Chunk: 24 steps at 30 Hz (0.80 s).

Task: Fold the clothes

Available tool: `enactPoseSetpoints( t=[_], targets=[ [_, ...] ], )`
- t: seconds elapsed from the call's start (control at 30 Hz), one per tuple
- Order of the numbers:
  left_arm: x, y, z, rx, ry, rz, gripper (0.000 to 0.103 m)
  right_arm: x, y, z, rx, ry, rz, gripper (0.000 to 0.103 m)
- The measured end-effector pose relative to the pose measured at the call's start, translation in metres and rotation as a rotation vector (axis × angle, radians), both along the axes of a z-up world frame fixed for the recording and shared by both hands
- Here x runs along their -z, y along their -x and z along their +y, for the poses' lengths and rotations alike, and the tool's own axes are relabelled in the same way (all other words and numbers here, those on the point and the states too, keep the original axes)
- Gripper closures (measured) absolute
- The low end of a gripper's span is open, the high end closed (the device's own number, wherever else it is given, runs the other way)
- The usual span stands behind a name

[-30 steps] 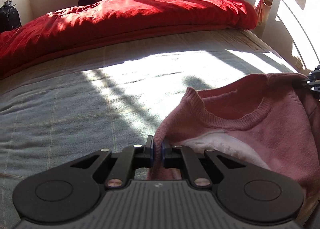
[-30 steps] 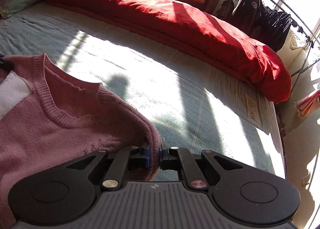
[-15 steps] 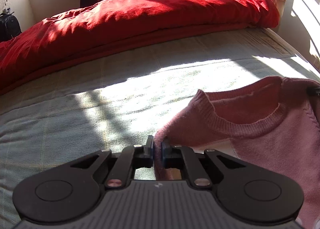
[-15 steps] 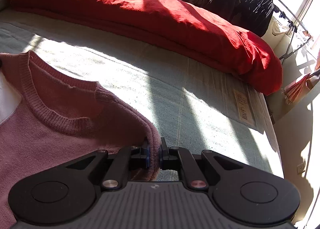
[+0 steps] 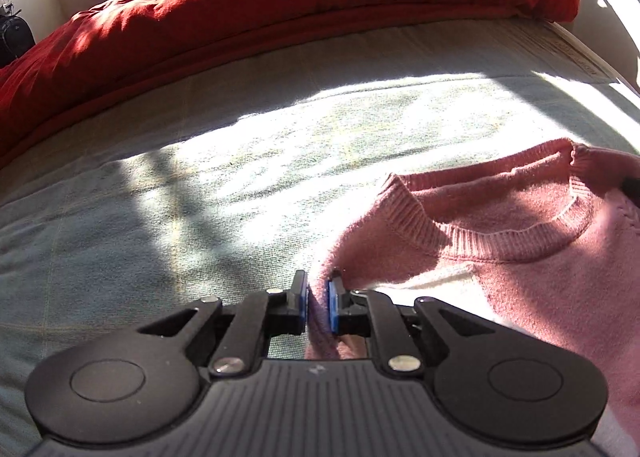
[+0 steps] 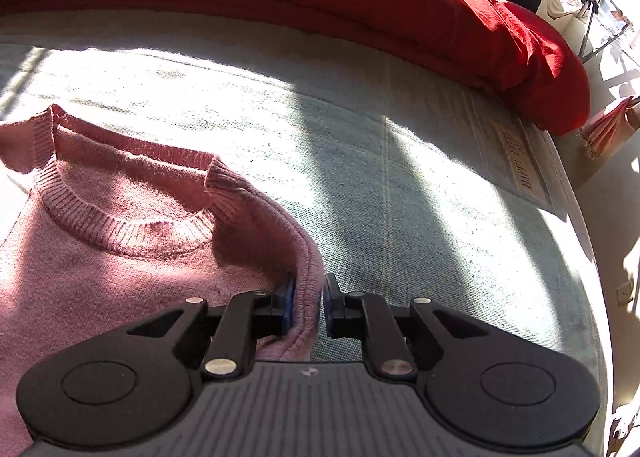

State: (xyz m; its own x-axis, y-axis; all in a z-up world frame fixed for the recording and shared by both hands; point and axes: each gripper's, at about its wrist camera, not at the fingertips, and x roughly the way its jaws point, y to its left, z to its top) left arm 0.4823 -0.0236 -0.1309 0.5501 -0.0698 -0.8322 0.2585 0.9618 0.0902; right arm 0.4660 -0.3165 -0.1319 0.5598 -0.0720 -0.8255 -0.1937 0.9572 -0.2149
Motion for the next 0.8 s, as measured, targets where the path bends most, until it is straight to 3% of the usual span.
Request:
enactPoseSetpoints(
  t=[0.13,0.23,0.33,0.47,0.63,0.8],
  targets=[
    [-0.016,0.013,0.002,0.011,0.009,-0.012,0.091,-0.015,0.013,0.001,0.002,-0.024,0.000,0.072],
    [-0.032,0.028,0.006,0.023,0.041,0.005,0.079,-0.033,0.028,0.002,-0.011,-0.040,-0.012,0.069],
    [-0.049,0.051,0.007,0.049,0.034,0.005,0.076,-0.051,0.047,0.003,-0.027,-0.059,-0.013,0.064],
    [-0.072,0.089,0.006,0.062,0.026,0.019,0.065,-0.070,0.078,0.012,-0.056,-0.071,-0.002,0.060],
    [-0.096,0.150,0.003,0.088,0.082,0.018,0.055,-0.088,0.126,0.019,-0.095,-0.073,0.007,0.057],
    [-0.105,0.214,0.000,0.089,0.106,0.015,0.053,-0.109,0.171,0.018,-0.089,-0.153,0.009,0.054]
  ],
)
